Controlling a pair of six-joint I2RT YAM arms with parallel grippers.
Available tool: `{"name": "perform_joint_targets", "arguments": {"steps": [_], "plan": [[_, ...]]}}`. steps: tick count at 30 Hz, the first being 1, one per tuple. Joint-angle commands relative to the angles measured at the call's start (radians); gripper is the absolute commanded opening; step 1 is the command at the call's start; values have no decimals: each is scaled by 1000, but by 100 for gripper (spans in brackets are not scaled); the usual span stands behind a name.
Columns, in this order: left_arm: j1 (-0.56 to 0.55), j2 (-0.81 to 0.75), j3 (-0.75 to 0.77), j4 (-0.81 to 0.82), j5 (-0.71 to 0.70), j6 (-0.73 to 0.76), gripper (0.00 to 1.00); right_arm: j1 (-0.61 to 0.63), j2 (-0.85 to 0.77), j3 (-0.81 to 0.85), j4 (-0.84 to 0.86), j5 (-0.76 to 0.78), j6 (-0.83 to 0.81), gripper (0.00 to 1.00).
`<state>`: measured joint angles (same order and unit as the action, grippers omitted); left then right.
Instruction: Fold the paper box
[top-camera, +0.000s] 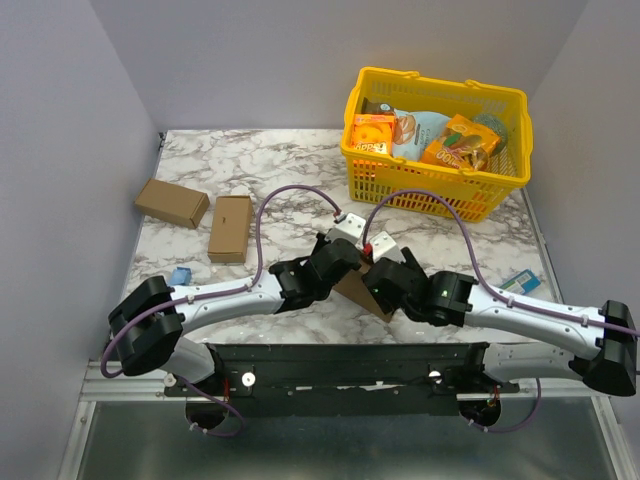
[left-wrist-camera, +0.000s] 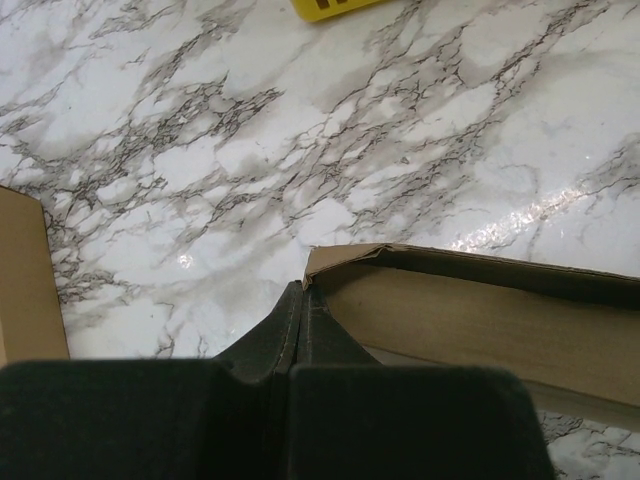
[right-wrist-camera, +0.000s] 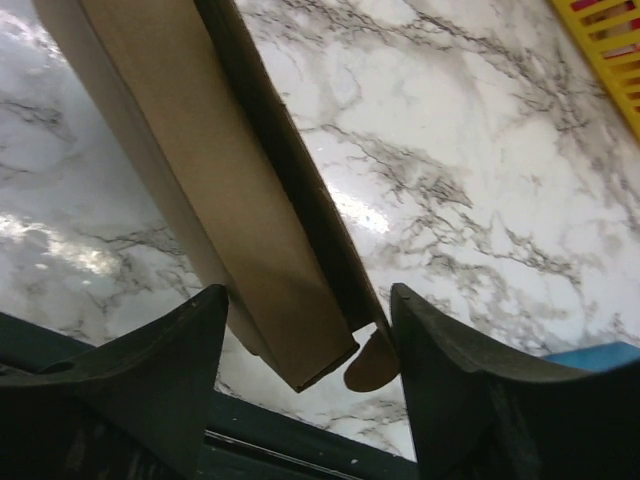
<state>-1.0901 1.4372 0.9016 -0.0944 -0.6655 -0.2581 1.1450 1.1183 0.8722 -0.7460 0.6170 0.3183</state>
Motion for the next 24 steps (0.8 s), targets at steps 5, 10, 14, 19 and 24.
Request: {"name": "perform_joint_targets", "arguments": {"steps": [5, 10, 14, 19, 24], "plan": [[-8, -3, -99, -154, 199, -73, 0, 56, 92, 68, -85, 213, 122, 56], [-7, -66, -109, -131, 221, -81, 14, 68, 127, 80, -108, 234, 137, 52], [1, -129, -121, -105, 250, -79, 29, 70, 147, 88, -116, 237, 146, 51], [21, -225, -139, -88, 294, -75, 50, 70, 169, 97, -136, 237, 160, 50], [55, -348, -179, -90, 391, -69, 60, 68, 163, 94, -130, 227, 154, 50]]}}
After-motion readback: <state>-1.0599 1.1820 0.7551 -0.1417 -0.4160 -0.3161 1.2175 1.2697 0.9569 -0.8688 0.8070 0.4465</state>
